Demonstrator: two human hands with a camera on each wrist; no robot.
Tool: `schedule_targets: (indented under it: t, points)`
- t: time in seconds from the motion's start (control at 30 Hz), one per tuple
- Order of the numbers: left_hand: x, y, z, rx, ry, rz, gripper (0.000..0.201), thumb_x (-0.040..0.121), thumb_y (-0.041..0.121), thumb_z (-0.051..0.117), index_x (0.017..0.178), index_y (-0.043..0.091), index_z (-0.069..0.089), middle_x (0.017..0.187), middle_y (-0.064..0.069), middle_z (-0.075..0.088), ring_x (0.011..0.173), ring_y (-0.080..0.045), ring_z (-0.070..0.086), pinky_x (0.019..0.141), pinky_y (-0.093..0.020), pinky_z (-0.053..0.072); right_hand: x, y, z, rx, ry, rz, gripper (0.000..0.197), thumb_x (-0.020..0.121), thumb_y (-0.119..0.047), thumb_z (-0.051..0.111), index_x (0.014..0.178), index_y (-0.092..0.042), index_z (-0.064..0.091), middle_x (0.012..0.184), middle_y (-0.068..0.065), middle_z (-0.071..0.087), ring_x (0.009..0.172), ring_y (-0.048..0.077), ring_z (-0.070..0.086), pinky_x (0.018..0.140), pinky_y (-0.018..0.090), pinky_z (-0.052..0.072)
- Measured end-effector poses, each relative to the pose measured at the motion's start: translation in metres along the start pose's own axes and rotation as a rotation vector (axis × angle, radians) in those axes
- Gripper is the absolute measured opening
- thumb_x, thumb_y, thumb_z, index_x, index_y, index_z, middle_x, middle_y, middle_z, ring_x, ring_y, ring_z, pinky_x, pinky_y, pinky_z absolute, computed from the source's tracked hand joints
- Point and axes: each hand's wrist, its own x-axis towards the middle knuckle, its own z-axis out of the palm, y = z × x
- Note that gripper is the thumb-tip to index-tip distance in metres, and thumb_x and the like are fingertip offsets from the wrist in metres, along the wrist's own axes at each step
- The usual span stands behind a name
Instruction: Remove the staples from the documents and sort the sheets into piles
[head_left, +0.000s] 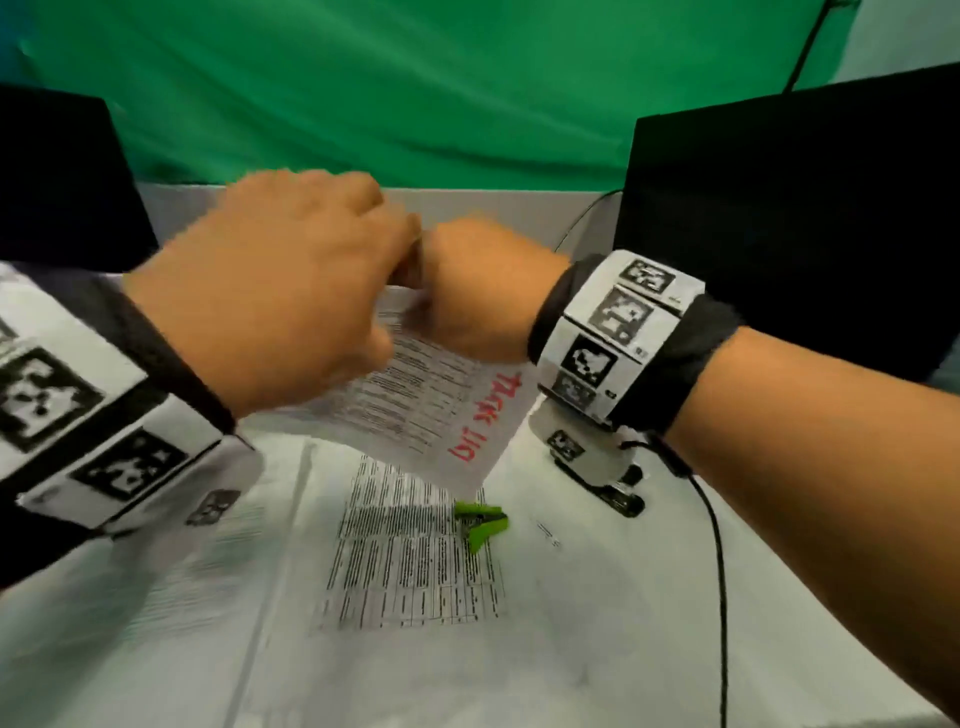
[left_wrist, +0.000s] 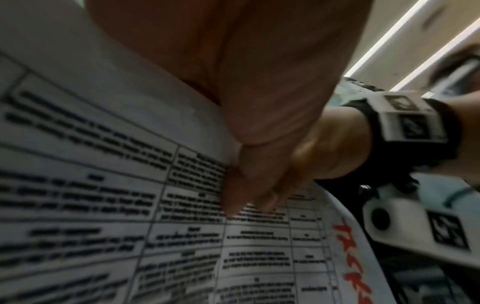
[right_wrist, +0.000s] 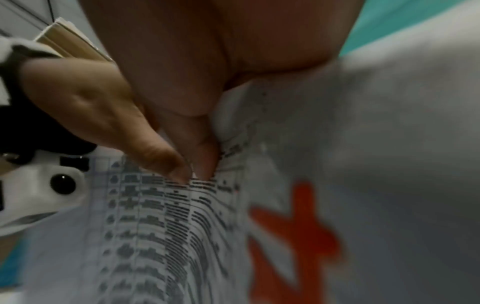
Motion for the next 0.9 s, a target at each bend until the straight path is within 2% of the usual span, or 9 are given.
schedule_targets:
  t: [0.1, 0.23, 0.37, 0.43, 0.5, 0.63, 0.7, 0.8, 0.9]
  points:
    - [0.001, -0.018, 0.013, -0.013, -0.291, -0.053, 0.011, 0.086, 0.034, 0.061, 0.091, 0.024, 0.06, 0.084, -0.005, 0.068, 0.069, -0.029, 0.056, 0.064, -0.034, 0.048, -0.004, -0.001, -0.005, 0.023, 0.017, -0.035, 0.005, 0.09, -0.022, 0.062, 0.089, -0.02, 0.066, 0.075, 0.0, 0.055, 0.074, 0.021, 0.052, 0.058, 0.03, 0.036]
    - [-0.026, -0.066, 0.034, -0.192, -0.17, -0.206, 0.01, 0.082, 0.032, 0.073, 0.077, 0.026, 0.066, 0.06, 0.001, 0.063, 0.055, -0.028, 0.06, 0.058, -0.037, 0.055, -0.028, 0.06, 0.032, 0.22, 0.047, 0.305, 0.011, 0.091, -0.023, 0.065, 0.091, -0.015, 0.072, 0.088, 0.002, 0.07, 0.082, 0.021, 0.064, 0.072, 0.032, 0.054]
    - [-0.055, -0.096, 0.029, -0.752, -0.143, -0.639, 0.025, 0.07, 0.036, 0.091, 0.085, 0.048, 0.075, 0.066, 0.006, 0.075, 0.06, -0.026, 0.074, 0.07, -0.05, 0.063, -0.072, 0.111, 0.114, -0.099, -0.544, 0.647, 0.05, 0.085, -0.054, 0.067, 0.115, -0.013, 0.065, 0.108, 0.005, 0.065, 0.103, 0.026, 0.064, 0.075, 0.029, 0.046]
    - [-0.06, -0.091, 0.023, -0.96, -0.163, -0.764, 0.013, 0.074, 0.031, 0.087, 0.084, 0.033, 0.08, 0.071, -0.004, 0.078, 0.06, -0.032, 0.076, 0.07, -0.053, 0.063, -0.089, 0.115, 0.142, -0.076, -0.719, 0.701, 0.061, 0.084, -0.06, 0.065, 0.122, -0.012, 0.06, 0.118, 0.005, 0.064, 0.106, 0.023, 0.061, 0.078, 0.028, 0.044]
    - [-0.064, -0.08, 0.018, -1.086, -0.264, -0.869, 0.005, 0.087, 0.012, 0.075, 0.088, 0.016, 0.079, 0.075, -0.015, 0.078, 0.062, -0.037, 0.076, 0.064, -0.051, 0.064, -0.098, 0.117, 0.161, -0.038, -0.716, 0.718, 0.055, 0.084, -0.054, 0.066, 0.123, -0.015, 0.058, 0.12, 0.003, 0.063, 0.106, 0.022, 0.06, 0.08, 0.028, 0.045]
    - [-0.071, -0.06, 0.019, -1.274, -0.287, -0.897, 0.014, 0.094, 0.003, 0.064, 0.1, 0.01, 0.075, 0.083, -0.018, 0.079, 0.067, -0.037, 0.077, 0.051, -0.043, 0.063, -0.094, 0.121, 0.169, 0.02, -0.561, 0.775, 0.036, 0.087, -0.043, 0.063, 0.114, -0.019, 0.057, 0.111, 0.002, 0.063, 0.103, 0.022, 0.062, 0.08, 0.028, 0.048]
    - [-0.073, -0.053, 0.023, -1.301, -0.254, -0.904, 0.015, 0.095, 0.003, 0.063, 0.101, 0.011, 0.074, 0.08, -0.017, 0.079, 0.064, -0.036, 0.076, 0.046, -0.037, 0.061, -0.087, 0.126, 0.161, 0.281, -0.385, 0.894, 0.029, 0.084, -0.037, 0.07, 0.104, -0.018, 0.06, 0.102, 0.005, 0.066, 0.092, 0.021, 0.063, 0.073, 0.027, 0.048]
    - [-0.075, -0.046, 0.03, -1.291, -0.218, -0.867, 0.013, 0.095, 0.007, 0.065, 0.102, 0.012, 0.075, 0.08, -0.018, 0.078, 0.067, -0.039, 0.076, 0.054, -0.047, 0.063, -0.069, 0.125, 0.13, 1.081, 0.178, 0.993, 0.026, 0.077, -0.026, 0.08, 0.098, -0.018, 0.067, 0.096, 0.012, 0.071, 0.083, 0.026, 0.067, 0.071, 0.034, 0.053]
    - [-0.075, -0.043, 0.034, -1.195, -0.193, -0.807, 0.01, 0.094, 0.015, 0.069, 0.095, 0.02, 0.077, 0.079, -0.01, 0.079, 0.066, -0.033, 0.077, 0.064, -0.053, 0.063, -0.044, 0.111, 0.082, 1.579, 0.747, 0.924, 0.039, 0.074, -0.043, 0.08, 0.104, -0.023, 0.066, 0.103, 0.011, 0.072, 0.097, 0.037, 0.071, 0.083, 0.053, 0.057]
